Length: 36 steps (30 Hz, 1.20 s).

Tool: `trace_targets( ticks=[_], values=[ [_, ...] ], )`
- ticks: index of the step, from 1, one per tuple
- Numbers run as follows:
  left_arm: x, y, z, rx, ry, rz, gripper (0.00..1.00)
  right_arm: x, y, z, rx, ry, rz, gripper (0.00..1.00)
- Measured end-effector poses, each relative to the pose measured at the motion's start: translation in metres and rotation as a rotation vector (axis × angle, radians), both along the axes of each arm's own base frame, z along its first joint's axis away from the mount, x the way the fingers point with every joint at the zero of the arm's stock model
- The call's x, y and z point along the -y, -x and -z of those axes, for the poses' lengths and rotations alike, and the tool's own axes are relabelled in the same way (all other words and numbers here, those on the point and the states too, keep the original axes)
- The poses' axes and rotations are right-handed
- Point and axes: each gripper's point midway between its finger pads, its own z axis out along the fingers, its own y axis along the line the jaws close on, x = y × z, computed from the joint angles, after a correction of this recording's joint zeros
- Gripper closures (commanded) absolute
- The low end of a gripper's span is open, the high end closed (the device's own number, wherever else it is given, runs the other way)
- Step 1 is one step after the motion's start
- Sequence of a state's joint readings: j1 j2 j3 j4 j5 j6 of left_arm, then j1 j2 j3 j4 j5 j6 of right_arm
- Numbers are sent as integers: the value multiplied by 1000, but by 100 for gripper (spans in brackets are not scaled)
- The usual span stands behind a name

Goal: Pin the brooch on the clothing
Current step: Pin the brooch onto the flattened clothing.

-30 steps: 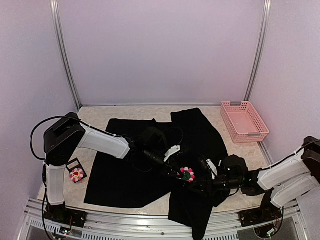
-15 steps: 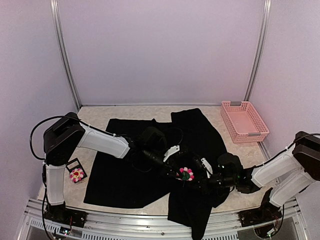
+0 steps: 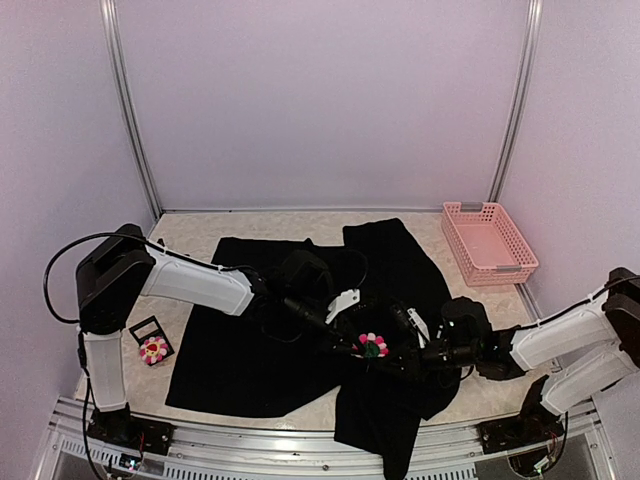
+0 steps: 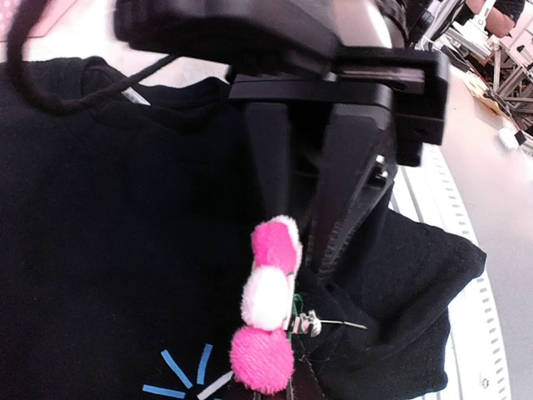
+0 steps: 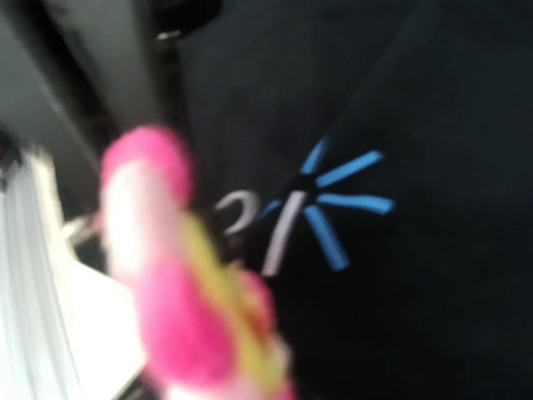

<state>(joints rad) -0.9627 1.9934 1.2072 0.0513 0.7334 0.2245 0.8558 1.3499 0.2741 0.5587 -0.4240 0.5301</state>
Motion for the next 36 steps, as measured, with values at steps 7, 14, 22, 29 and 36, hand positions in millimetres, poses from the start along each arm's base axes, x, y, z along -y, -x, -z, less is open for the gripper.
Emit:
trace_targets(
  ticks=[7, 14, 22, 29, 36],
  values=[
    [-2, 4, 3, -24, -14, 3, 100, 6, -10, -2, 70, 92, 33, 54],
    [-5, 7, 5, -52, -18, 12, 100, 5, -1, 4, 195, 214, 13, 44],
    [-8, 8, 6, -68, -17, 18, 100, 13, -2, 0, 415, 256, 5, 34],
    [-8, 9, 5, -71, -16, 21, 100, 15, -2, -3, 668, 272, -92, 21],
    [-9, 9, 4, -77, -12, 25, 100, 5, -1, 11, 809, 310, -190, 20]
  ],
)
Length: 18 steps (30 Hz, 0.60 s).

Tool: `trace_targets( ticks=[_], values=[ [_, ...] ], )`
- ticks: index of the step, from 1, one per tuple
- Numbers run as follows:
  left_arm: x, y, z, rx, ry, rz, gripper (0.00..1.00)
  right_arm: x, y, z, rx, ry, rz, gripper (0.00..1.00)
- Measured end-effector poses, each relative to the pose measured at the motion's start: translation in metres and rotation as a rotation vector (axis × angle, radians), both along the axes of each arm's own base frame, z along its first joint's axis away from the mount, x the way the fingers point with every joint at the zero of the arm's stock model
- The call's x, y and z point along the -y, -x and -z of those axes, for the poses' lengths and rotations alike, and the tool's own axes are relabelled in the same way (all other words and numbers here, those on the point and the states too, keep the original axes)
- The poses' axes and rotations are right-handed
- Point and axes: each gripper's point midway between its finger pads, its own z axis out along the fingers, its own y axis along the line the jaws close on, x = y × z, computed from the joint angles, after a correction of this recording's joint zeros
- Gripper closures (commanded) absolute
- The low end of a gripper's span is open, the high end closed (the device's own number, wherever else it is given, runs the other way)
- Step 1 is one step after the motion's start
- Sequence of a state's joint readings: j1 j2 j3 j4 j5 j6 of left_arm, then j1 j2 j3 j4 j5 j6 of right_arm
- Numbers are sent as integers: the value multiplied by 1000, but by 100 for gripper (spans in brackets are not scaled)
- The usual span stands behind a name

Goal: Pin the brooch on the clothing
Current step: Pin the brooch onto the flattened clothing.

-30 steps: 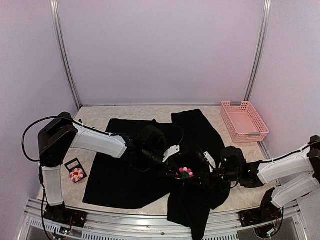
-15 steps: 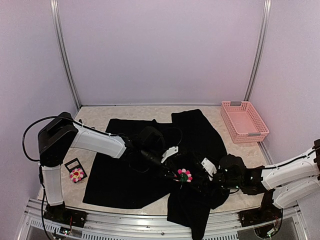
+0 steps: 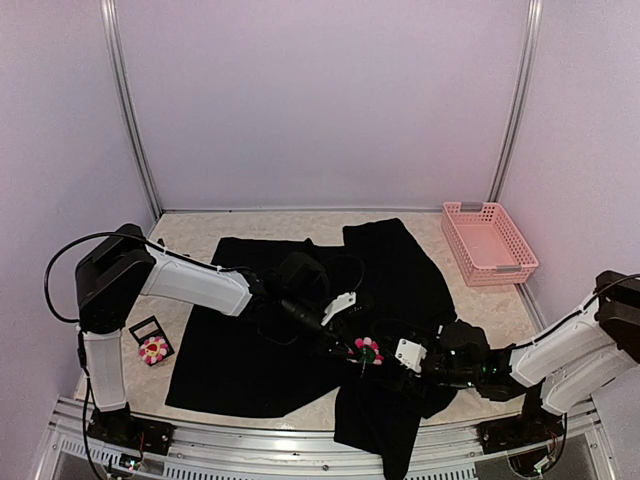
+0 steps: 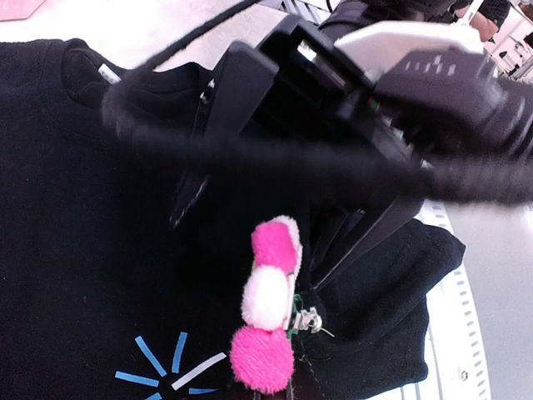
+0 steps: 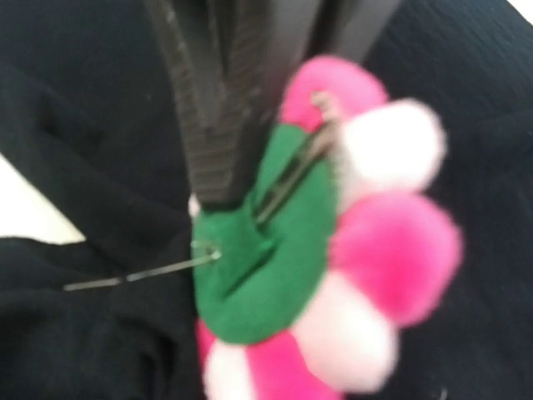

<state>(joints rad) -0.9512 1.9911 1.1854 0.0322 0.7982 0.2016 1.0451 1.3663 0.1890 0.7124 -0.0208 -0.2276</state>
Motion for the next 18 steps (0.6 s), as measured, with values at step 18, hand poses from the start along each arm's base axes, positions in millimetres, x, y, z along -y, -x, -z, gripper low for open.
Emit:
trace_targets(
  ticks=[18],
  values=[
    [-1, 1, -1, -17, 2, 2, 100, -31, -11, -16, 113, -124, -34, 22]
  ],
)
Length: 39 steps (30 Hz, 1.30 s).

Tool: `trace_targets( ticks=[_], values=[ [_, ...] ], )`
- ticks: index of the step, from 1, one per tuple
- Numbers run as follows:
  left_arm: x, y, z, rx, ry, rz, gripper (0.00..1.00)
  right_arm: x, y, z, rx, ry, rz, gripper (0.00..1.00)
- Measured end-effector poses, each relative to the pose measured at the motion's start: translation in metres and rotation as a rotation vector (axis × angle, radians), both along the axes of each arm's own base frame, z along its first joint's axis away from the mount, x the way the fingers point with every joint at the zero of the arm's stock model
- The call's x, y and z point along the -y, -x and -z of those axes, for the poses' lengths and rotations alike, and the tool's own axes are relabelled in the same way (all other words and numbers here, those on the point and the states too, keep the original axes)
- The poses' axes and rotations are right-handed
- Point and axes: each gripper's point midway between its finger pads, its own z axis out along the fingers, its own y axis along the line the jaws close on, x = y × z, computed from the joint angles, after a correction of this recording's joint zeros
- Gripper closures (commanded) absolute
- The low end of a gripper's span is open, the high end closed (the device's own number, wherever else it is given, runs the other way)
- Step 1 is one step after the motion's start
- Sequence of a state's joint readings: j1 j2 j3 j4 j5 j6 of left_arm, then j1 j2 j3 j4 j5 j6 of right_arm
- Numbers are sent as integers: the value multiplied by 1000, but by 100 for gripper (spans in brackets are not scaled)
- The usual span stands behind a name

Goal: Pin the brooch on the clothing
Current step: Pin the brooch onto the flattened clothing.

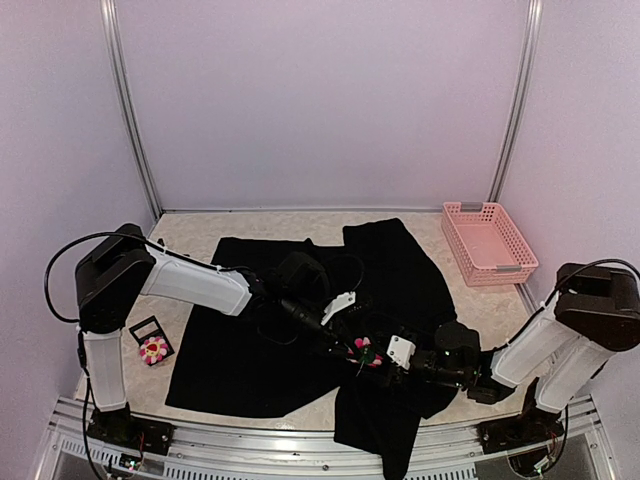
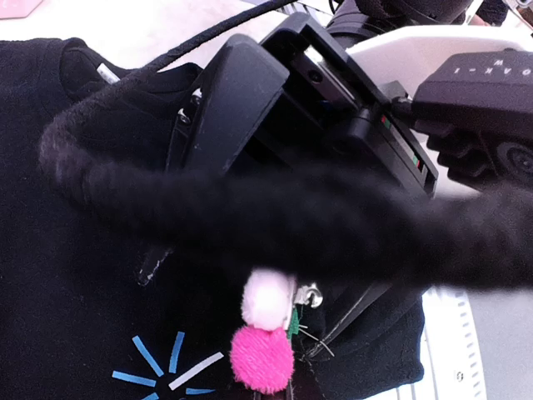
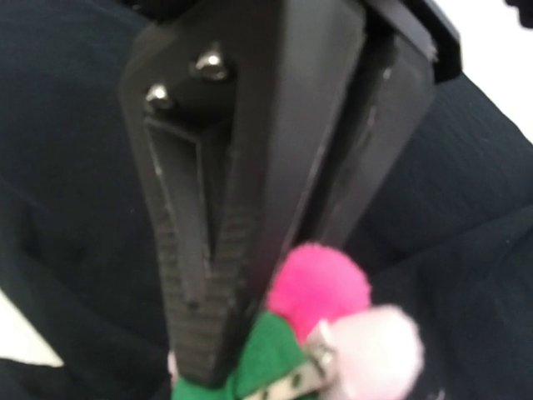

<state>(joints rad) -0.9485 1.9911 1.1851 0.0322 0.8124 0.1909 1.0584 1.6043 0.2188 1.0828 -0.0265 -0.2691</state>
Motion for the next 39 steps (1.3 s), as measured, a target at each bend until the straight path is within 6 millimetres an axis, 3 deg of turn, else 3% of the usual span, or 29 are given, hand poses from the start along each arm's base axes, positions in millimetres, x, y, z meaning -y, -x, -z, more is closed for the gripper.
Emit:
trace_targets(
  ticks=[13, 26, 39],
  values=[
    [1, -1, -2, -7, 7, -8, 100, -4, -3, -21, -33, -138, 28, 29],
    [-3, 1, -7, -26, 18, -27, 100, -2, -3, -27, -142, -294, 62, 45],
    [-1, -3, -13, 12, 48, -32, 100, 3, -9, -31, -253, -360, 62, 54]
  ],
)
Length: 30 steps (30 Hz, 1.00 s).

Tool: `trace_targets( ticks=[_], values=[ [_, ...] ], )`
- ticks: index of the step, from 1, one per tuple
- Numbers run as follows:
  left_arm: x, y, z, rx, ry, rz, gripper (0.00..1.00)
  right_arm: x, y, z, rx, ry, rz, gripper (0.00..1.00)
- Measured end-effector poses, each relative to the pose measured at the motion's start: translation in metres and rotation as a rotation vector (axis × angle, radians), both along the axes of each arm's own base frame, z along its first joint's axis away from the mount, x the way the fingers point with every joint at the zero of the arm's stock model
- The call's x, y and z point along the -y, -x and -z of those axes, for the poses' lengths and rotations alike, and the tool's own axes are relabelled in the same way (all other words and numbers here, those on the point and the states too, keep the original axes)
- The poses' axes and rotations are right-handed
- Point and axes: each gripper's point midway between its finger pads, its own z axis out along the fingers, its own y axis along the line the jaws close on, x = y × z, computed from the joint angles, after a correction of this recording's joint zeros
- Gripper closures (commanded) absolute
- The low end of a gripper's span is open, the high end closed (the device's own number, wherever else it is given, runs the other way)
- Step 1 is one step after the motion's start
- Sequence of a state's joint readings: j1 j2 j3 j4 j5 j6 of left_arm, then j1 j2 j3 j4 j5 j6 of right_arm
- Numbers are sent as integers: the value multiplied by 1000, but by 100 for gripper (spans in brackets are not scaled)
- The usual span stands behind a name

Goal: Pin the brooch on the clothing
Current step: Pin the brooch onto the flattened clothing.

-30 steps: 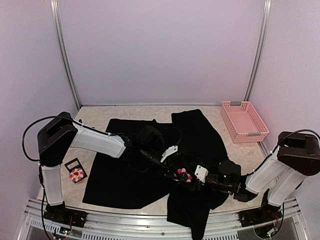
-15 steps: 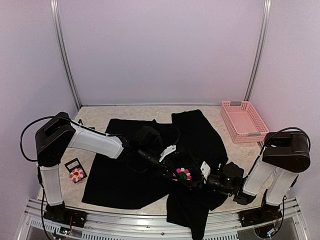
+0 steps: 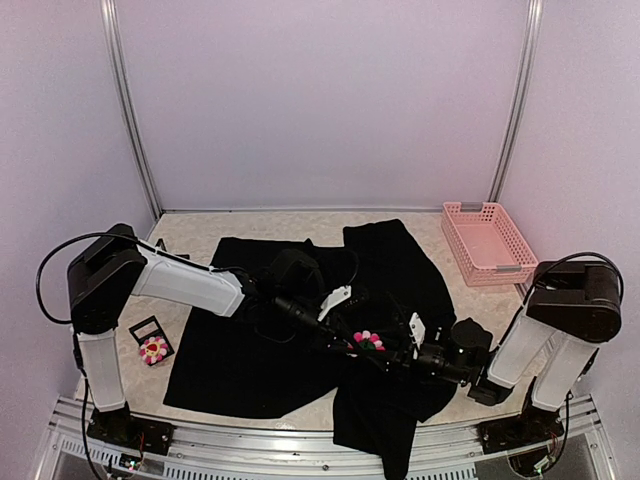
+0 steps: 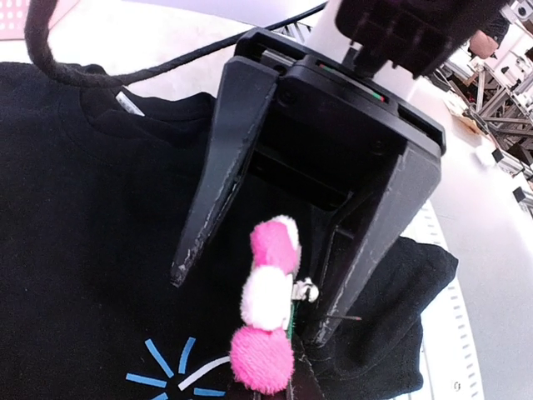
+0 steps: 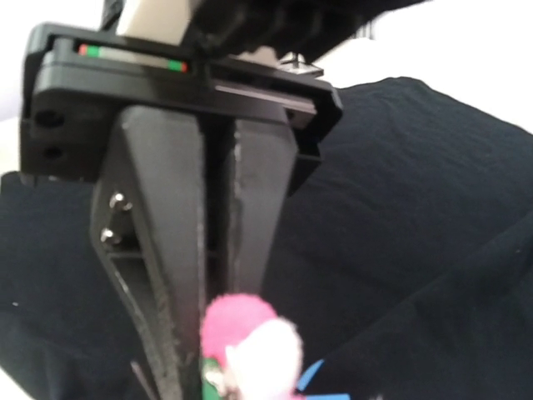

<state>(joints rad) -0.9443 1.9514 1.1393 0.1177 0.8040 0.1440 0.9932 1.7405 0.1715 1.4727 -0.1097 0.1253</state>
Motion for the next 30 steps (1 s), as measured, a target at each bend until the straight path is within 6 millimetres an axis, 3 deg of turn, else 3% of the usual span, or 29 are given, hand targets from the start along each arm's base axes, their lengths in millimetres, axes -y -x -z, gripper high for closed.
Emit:
trace_targets(
  ticks=[9, 30],
  values=[
    [1, 0, -3, 67, 7, -4, 100, 1, -2, -1, -124, -59, -67, 61],
    [-5, -5, 9, 123, -61, -35, 100, -12, -13, 5, -345, -54, -133, 62]
  ],
)
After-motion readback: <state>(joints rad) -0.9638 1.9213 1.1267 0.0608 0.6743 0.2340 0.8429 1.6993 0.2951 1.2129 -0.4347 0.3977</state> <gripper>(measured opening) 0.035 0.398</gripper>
